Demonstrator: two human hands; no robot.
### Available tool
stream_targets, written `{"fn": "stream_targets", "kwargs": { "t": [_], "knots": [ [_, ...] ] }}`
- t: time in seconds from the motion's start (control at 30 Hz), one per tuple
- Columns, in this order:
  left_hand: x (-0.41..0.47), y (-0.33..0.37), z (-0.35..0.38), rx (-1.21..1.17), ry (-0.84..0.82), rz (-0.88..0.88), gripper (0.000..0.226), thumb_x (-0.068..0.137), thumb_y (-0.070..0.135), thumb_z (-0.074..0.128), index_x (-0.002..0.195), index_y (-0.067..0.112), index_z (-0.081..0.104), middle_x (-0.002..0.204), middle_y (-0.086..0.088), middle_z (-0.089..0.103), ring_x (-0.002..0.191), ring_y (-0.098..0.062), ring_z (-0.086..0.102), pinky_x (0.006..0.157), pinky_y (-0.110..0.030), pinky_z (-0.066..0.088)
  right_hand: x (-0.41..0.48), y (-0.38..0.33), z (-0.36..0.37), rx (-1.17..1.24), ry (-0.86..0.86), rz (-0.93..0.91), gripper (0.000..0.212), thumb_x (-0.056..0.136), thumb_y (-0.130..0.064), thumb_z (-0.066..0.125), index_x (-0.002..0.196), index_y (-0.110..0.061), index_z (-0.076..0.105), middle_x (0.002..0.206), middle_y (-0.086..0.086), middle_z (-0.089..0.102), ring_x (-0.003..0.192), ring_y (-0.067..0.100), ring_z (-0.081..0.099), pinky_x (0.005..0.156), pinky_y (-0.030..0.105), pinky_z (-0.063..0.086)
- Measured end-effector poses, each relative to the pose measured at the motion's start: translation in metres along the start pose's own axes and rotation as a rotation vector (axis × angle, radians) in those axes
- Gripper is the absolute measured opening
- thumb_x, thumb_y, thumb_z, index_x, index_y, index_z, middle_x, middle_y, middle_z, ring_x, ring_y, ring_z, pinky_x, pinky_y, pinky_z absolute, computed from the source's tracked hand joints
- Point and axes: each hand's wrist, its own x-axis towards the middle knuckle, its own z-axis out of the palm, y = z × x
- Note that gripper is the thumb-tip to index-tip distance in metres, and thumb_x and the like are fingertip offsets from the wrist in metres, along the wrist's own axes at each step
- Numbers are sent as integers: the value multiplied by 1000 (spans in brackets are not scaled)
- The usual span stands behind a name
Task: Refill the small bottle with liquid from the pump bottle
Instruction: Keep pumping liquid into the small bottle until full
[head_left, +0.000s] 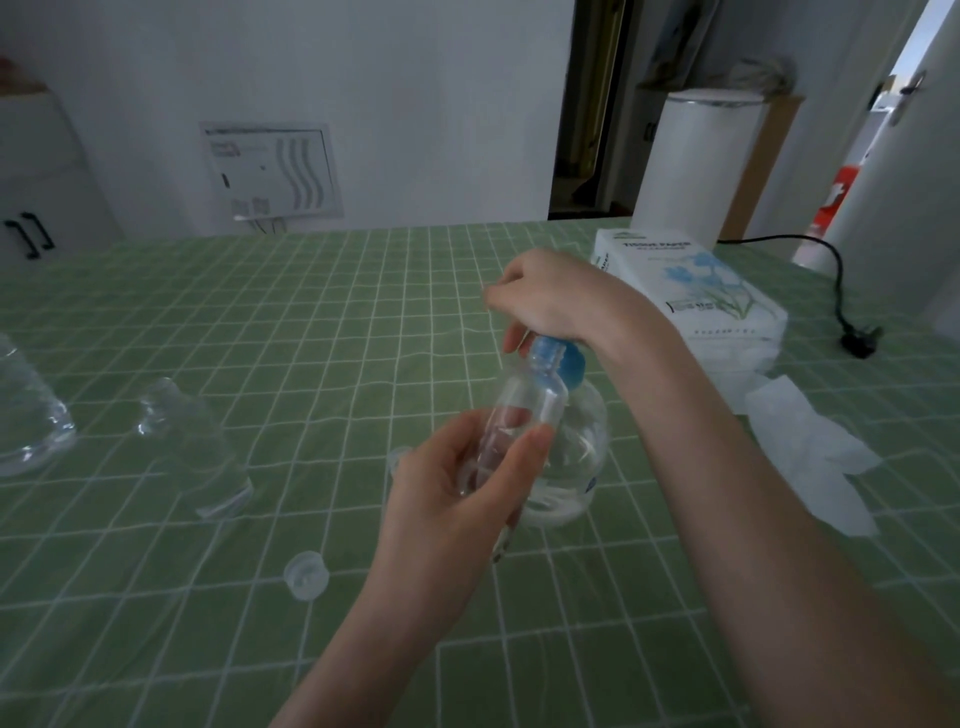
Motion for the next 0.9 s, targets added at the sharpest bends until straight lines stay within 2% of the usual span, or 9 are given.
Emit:
{"fn": "stream_targets", "kwargs": {
  "t": [0.07, 0.17, 0.23, 0.33, 0.5, 0.57, 0.7, 0.8, 0.9],
  "knots": [
    [0, 1, 0, 2, -4, 11, 37, 65, 53, 60, 86, 23, 71, 66, -20, 62, 55, -13, 51, 47, -17, 41, -1, -1, -4, 21, 52, -18, 34, 97, -28, 47, 115, -3, 61, 100, 15, 72, 94, 27, 69, 73, 30, 50],
    [0, 2, 0, -21, -8, 1, 34, 66, 51, 60, 86, 26, 71, 57, -7, 60, 48, -7, 49, 43, -14, 40, -1, -2, -6, 33, 72, -21, 31, 96, -26, 47, 112, -4, 62, 99, 14, 72, 92, 27, 69, 75, 33, 52],
    [0, 3, 0, -52, -15, -9, 32, 66, 49, 61, 84, 24, 71, 50, 3, 51, 41, -3, 42, 39, -14, 35, 1, -3, -5, 19, 42, -10, 31, 96, -25, 46, 114, -4, 62, 98, 13, 72, 88, 26, 68, 65, 27, 46],
    [1, 4, 0, -55, -8, -10, 29, 67, 48, 61, 79, 23, 71, 50, 6, 49, 40, -2, 40, 39, -13, 33, 3, -5, -3, -3, 4, 15, 32, 97, -23, 45, 117, -4, 61, 101, 13, 72, 85, 23, 66, 58, 25, 40],
    [-1, 1, -1, -10, 2, -10, 36, 66, 49, 61, 78, 16, 69, 55, -4, 53, 44, -7, 42, 39, -15, 34, 3, 1, 3, -8, -45, 50, 33, 98, -23, 44, 118, -3, 60, 107, 14, 71, 100, 27, 66, 84, 33, 48],
    [-1, 1, -1, -5, 6, -11, 39, 64, 51, 61, 79, 17, 70, 56, -6, 54, 45, -8, 43, 39, -15, 34, 3, 2, 4, -11, -40, 50, 34, 98, -24, 44, 120, -3, 59, 107, 14, 71, 100, 27, 66, 85, 33, 47],
    [0, 2, -1, -31, -10, -16, 36, 63, 52, 61, 79, 21, 70, 53, -2, 51, 43, -7, 42, 39, -15, 34, 2, 1, 2, -13, -14, 29, 36, 98, -25, 44, 123, -4, 57, 105, 12, 70, 99, 25, 66, 74, 32, 44],
    [1, 2, -1, -28, -17, -4, 34, 65, 52, 61, 80, 22, 71, 55, -8, 54, 48, -7, 47, 42, -13, 37, 2, -2, -3, -26, 15, 11, 35, 98, -28, 45, 119, -4, 60, 102, 12, 72, 97, 25, 67, 60, 25, 40],
    [0, 3, -1, -55, -23, -15, 28, 67, 49, 61, 74, 23, 69, 50, 1, 50, 41, -3, 42, 39, -13, 34, 2, -3, -4, -30, 21, 9, 34, 98, -27, 45, 118, -5, 61, 101, 11, 73, 97, 24, 67, 58, 22, 37]
  ]
}}
